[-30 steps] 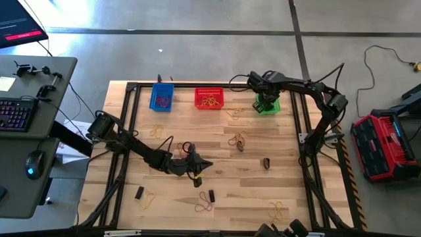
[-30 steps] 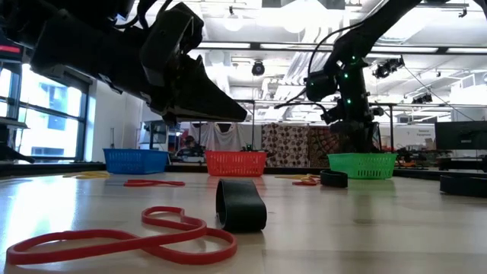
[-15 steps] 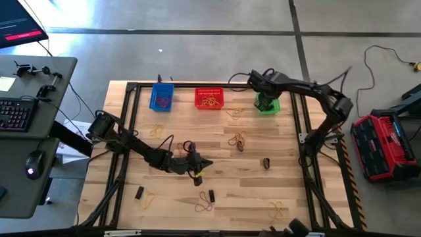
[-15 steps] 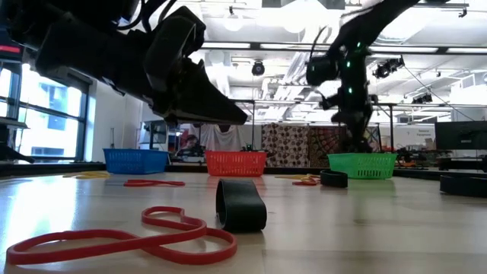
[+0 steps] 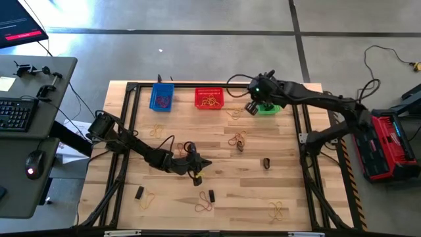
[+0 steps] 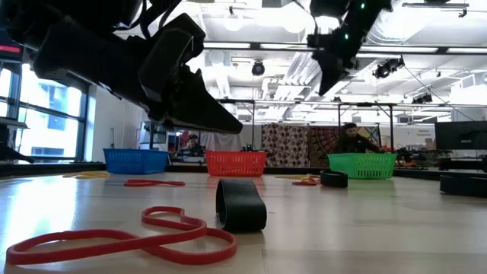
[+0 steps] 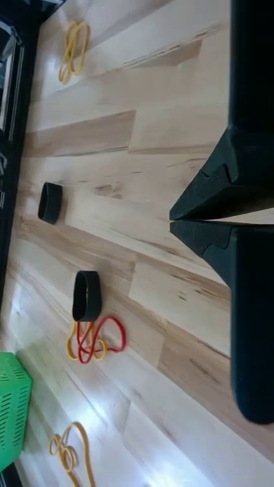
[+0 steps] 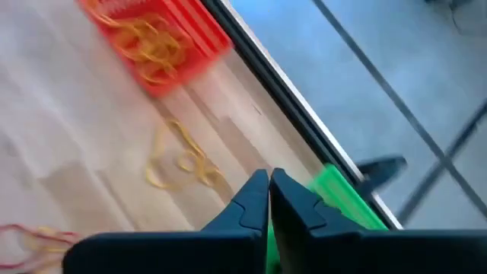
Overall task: Sort rubber bands into baskets
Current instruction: Put the yellow rubberband into the orange bin
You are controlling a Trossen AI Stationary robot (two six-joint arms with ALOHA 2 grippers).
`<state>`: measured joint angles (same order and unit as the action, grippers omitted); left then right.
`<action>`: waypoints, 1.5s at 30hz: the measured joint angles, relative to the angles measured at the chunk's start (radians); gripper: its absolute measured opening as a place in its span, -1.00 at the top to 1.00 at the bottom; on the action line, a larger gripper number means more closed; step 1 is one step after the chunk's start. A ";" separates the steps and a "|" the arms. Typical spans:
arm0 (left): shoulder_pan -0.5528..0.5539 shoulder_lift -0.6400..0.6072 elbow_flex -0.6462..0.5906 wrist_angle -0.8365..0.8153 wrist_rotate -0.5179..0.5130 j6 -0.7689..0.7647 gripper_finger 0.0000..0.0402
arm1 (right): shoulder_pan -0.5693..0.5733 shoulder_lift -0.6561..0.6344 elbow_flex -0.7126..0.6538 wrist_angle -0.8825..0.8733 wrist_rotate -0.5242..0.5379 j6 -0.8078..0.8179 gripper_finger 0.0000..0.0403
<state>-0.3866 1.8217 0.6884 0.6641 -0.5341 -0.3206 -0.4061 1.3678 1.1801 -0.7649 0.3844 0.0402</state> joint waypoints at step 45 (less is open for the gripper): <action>0.000 0.000 0.000 -0.039 -0.001 -0.007 0.99 | 0.434 -0.014 -0.699 1.097 0.035 0.072 1.00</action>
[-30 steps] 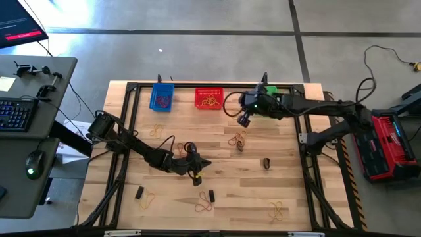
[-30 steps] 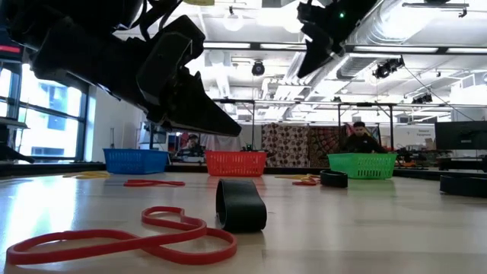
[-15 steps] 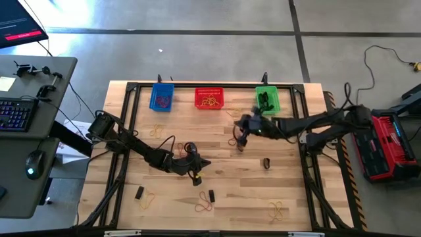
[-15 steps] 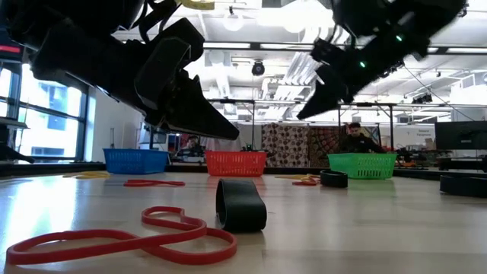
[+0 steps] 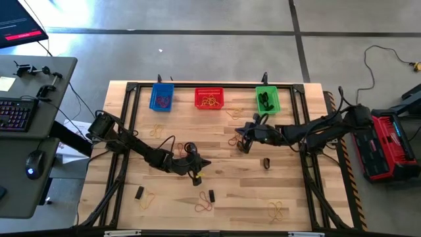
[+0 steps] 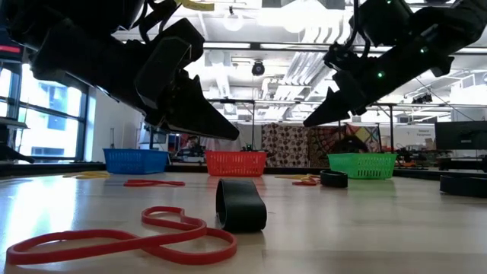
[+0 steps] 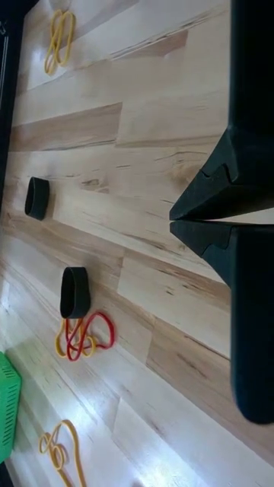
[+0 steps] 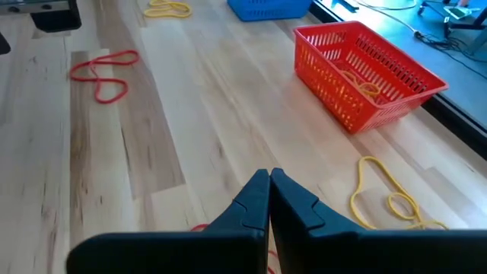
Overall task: Sort rubber bands into baskets
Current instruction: Put the yellow rubberband into the orange bin
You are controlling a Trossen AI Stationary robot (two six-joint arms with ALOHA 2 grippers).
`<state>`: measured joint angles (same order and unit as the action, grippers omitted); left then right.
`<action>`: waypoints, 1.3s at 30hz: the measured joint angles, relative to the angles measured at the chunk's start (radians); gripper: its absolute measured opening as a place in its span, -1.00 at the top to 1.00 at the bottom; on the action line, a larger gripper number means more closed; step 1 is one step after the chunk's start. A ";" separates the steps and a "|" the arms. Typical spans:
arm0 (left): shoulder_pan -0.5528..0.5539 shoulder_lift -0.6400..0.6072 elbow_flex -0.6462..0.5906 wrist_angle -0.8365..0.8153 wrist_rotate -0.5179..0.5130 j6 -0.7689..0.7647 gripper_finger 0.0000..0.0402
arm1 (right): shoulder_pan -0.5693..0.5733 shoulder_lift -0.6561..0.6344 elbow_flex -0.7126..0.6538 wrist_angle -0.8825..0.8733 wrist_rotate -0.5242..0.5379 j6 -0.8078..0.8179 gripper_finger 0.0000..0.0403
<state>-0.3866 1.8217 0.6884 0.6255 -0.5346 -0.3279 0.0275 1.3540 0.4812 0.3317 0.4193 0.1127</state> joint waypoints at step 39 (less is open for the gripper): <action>0.000 0.000 0.000 0.000 0.000 -0.001 0.99 | 0.166 0.000 0.013 -0.029 -0.071 -0.047 1.00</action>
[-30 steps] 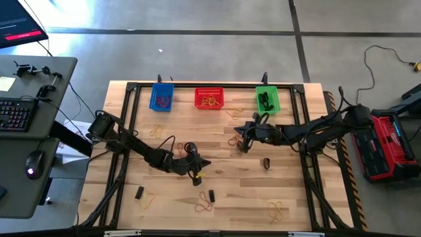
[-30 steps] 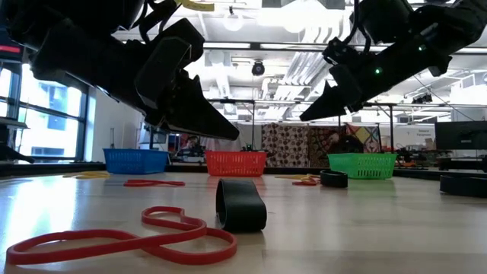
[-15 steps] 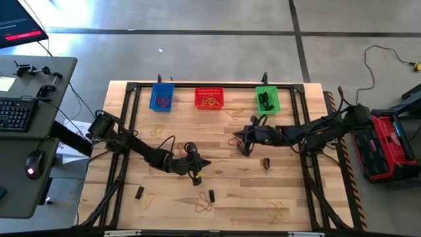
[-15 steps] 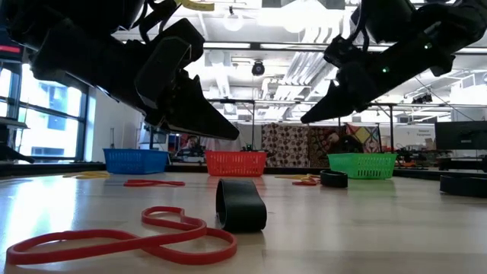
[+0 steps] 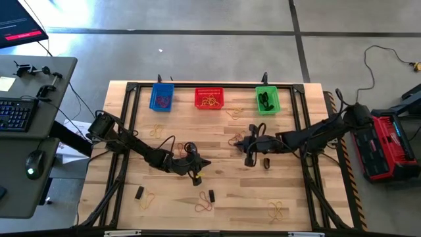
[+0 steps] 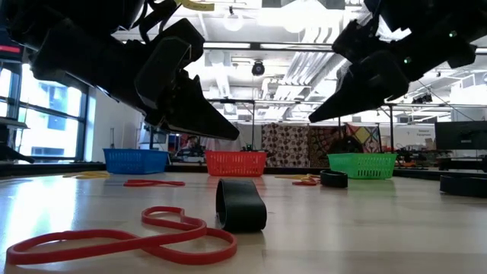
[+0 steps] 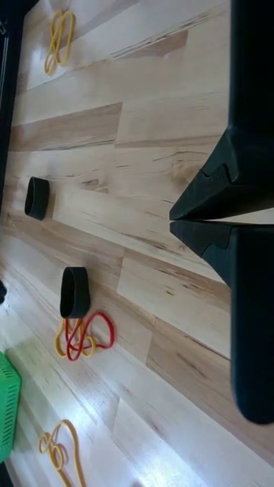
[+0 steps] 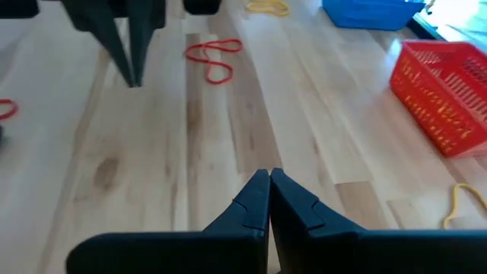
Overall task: Sort rubber bands into baskets
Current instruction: Put the yellow rubberband into the orange bin
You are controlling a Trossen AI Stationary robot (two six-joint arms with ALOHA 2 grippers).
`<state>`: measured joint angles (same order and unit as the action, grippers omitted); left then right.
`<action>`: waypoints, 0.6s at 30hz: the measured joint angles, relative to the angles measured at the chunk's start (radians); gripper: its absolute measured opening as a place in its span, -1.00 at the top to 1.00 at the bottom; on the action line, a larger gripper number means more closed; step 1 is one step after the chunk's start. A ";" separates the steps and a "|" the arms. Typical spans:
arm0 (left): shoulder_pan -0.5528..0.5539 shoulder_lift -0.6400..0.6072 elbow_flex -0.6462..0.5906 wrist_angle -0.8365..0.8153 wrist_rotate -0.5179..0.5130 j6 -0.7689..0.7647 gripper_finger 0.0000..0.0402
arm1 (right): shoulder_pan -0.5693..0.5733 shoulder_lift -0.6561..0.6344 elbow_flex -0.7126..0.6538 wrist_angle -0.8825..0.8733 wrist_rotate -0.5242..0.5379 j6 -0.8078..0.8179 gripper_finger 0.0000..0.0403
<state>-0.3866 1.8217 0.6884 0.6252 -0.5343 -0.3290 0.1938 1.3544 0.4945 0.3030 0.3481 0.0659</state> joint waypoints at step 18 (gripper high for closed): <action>0.002 0.000 0.000 0.008 0.000 0.018 0.99 | 0.094 0.000 0.098 -0.150 0.018 0.092 0.96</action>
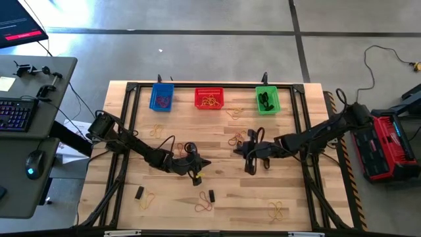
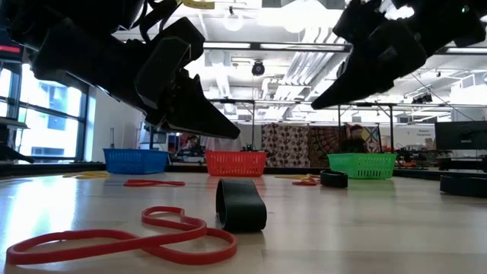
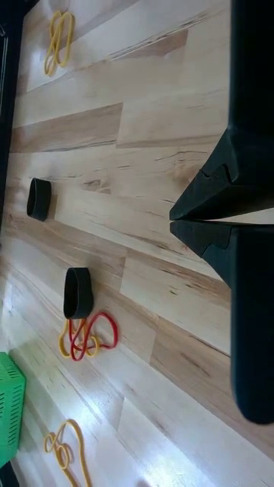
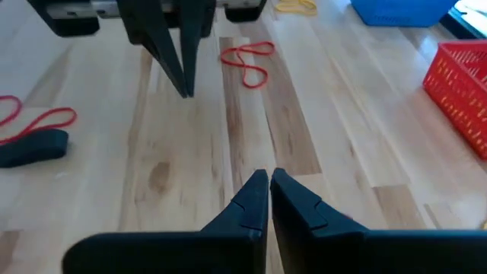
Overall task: Sort rubber bands into baskets
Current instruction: Put the yellow rubberband into the orange bin
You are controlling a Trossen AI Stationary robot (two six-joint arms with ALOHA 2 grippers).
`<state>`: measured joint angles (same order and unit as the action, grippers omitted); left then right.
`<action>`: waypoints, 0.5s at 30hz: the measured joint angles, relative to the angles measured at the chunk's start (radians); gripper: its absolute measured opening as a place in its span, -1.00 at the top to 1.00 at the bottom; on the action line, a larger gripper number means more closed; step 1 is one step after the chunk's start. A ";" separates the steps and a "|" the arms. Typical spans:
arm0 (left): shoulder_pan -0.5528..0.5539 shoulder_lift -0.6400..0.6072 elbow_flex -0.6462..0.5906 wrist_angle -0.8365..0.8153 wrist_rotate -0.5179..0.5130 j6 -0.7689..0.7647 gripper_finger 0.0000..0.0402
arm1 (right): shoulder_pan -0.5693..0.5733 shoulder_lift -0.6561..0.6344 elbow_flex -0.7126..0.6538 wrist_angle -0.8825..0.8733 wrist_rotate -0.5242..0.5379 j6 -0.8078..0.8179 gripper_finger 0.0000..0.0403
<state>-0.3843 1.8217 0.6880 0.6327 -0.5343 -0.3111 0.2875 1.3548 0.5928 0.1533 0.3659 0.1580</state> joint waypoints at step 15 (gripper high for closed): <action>0.007 0.000 0.000 0.000 0.000 0.000 0.99 | 0.054 0.000 0.067 -0.209 0.063 0.129 0.41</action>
<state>-0.3771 1.8217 0.6880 0.6330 -0.5343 -0.3107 0.3412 1.3548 0.6601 -0.0555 0.4292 0.2867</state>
